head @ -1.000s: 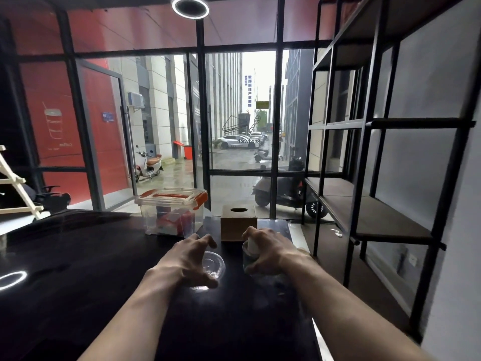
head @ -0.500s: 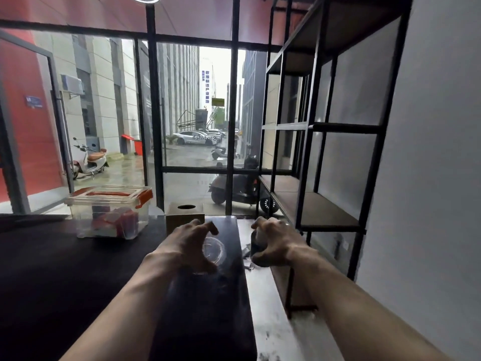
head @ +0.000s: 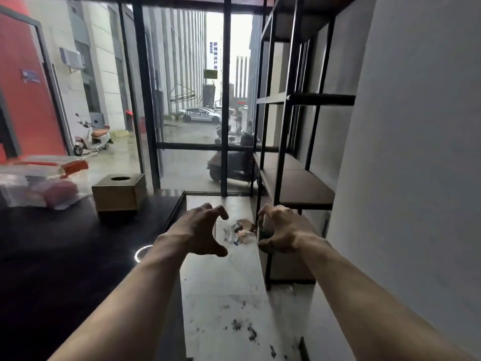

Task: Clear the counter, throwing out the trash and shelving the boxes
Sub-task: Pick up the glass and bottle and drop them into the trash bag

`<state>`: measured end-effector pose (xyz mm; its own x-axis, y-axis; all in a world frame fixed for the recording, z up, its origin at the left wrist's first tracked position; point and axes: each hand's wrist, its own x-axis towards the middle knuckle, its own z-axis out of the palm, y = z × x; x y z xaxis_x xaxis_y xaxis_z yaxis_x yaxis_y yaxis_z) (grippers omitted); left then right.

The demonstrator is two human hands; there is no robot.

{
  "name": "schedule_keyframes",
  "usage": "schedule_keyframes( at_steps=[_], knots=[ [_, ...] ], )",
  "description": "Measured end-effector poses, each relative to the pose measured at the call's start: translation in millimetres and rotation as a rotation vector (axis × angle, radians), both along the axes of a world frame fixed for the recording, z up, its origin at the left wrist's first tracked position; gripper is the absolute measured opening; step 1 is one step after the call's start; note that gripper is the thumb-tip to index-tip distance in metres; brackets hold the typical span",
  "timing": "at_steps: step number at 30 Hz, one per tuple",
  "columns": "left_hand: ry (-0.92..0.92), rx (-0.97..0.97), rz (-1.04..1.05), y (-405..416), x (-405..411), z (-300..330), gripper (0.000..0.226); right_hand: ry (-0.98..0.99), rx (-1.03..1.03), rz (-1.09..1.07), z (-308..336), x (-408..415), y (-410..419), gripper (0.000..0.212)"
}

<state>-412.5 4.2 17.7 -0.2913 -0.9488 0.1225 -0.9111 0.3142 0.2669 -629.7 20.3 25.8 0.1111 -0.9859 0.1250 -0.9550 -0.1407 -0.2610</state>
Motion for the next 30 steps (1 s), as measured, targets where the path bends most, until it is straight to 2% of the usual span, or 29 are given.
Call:
schedule_keyframes(
  at_steps=[7,17,30],
  knots=[
    [-0.012,0.074,0.052,-9.3,-40.0,-39.1,0.085,-0.019,0.099,0.016,-39.9,-37.2,-23.5,0.069],
    [0.064,0.172,0.131,-54.2,-4.1,-131.5,0.084,0.054,0.195,0.091,-129.6,15.1,-90.2,0.075],
    [0.083,0.419,0.360,-55.4,36.5,-347.9,0.081,0.021,0.431,0.194,-360.1,69.1,-125.5,0.067]
  ],
)
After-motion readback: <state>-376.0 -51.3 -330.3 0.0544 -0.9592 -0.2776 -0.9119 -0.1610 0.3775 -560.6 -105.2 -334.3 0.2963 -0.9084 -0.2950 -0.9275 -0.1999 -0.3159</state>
